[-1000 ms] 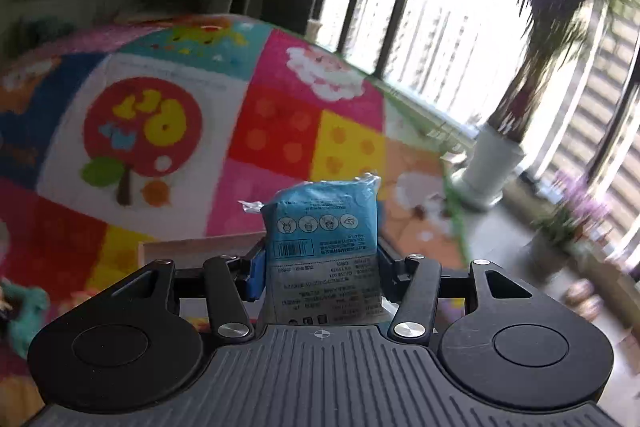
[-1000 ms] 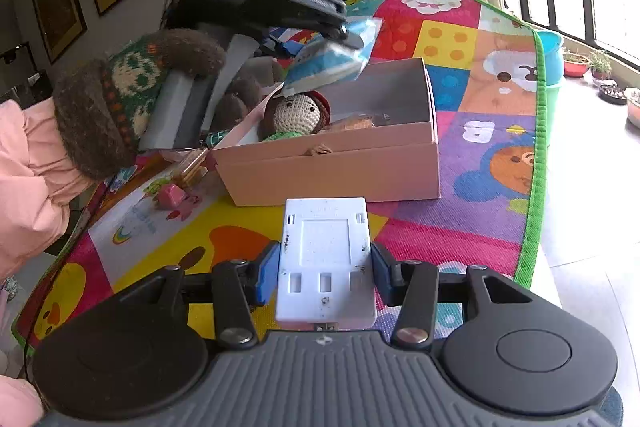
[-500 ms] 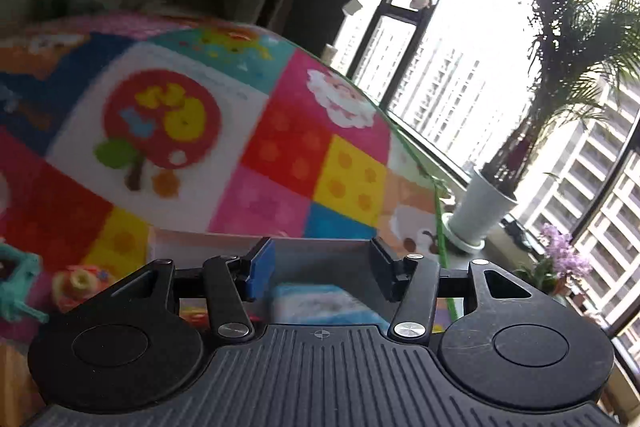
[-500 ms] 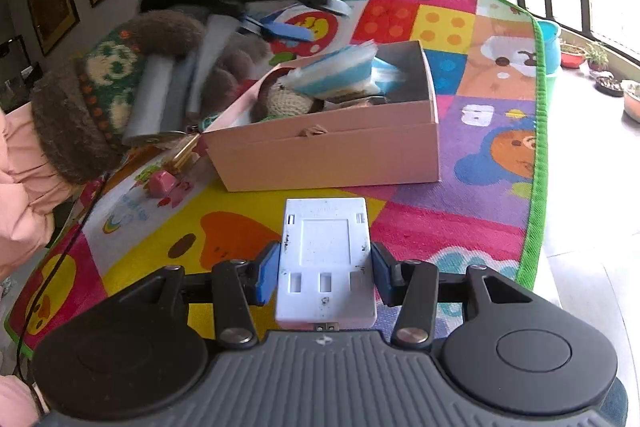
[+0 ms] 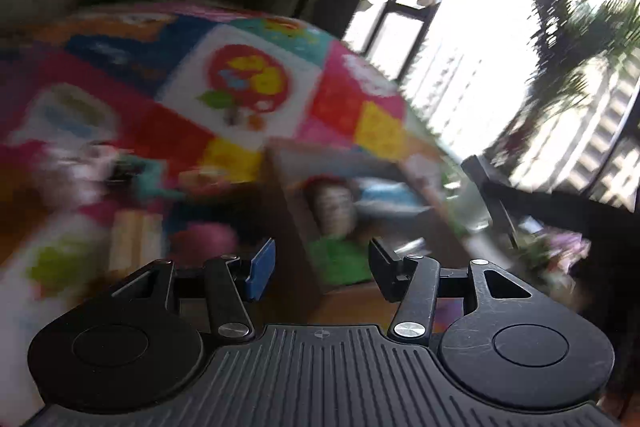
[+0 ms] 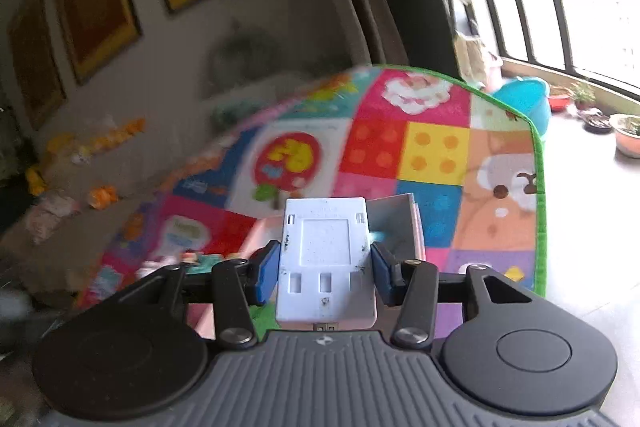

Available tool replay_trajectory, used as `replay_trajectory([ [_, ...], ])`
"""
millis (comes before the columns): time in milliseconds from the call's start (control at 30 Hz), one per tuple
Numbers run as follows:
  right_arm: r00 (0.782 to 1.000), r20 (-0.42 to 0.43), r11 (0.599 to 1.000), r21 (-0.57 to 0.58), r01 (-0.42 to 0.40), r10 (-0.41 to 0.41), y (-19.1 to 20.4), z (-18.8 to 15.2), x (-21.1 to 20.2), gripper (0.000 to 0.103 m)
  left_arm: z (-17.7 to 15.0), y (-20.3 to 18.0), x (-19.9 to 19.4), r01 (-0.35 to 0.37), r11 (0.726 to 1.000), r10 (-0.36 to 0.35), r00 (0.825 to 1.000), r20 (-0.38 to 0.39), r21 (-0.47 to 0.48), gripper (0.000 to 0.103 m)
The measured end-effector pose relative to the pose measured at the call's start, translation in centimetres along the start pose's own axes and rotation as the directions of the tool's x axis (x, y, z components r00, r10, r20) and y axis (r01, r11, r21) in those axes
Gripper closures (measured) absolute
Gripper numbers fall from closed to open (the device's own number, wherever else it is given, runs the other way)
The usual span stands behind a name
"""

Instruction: Organize objects

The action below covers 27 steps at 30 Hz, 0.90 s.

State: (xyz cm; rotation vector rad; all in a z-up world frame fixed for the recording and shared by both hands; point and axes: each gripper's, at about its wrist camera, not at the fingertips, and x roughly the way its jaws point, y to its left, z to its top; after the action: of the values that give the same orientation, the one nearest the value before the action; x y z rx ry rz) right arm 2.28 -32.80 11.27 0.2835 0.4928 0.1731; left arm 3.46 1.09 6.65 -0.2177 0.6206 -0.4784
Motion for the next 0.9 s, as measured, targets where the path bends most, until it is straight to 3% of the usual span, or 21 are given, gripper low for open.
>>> replay_trajectory([
  [67,0.999,-0.029,0.998,0.043,0.045,-0.044,-0.5,0.5,1.1,0.052,-0.8,1.8,-1.1,-0.066,0.998,0.066,0.998,-0.014,-0.004,0.047],
  [200,0.998,-0.012,0.997,0.047,0.06,-0.059,-0.8,-1.4,-0.2,0.046,-2.9,6.5,-2.2,-0.128,0.987,0.122,0.99,-0.071,-0.092,0.047],
  [400,0.995,-0.042,0.988,-0.13,0.088,-0.094,2.3,-5.9,-1.7,0.039,-4.5,9.2,-3.1,-0.147,0.979,0.135,0.987,-0.088,-0.143,0.047],
  [533,0.996,-0.093,0.973,-0.229,-0.01,-0.011,5.8,-8.7,-2.1,0.017,-3.7,8.5,-2.4,-0.144,0.983,0.135,0.988,-0.079,-0.116,0.047],
  [667,0.969,-0.23,0.946,-0.284,-0.156,0.09,9.3,-12.1,-0.9,0.016,-1.7,7.7,0.2,-0.191,0.978,0.186,0.981,-0.06,-0.084,0.047],
  [833,0.938,-0.329,0.917,-0.33,-0.226,0.113,12.3,-15.3,0.7,0.015,-0.3,7.5,4.5,-0.301,0.954,0.3,0.947,-0.116,0.011,0.049],
  [900,0.93,-0.35,0.918,-0.323,-0.232,0.112,12.7,-16.0,1.2,0.007,-0.4,7.4,5.0,-0.32,0.946,0.323,0.942,-0.092,0.046,0.051],
])
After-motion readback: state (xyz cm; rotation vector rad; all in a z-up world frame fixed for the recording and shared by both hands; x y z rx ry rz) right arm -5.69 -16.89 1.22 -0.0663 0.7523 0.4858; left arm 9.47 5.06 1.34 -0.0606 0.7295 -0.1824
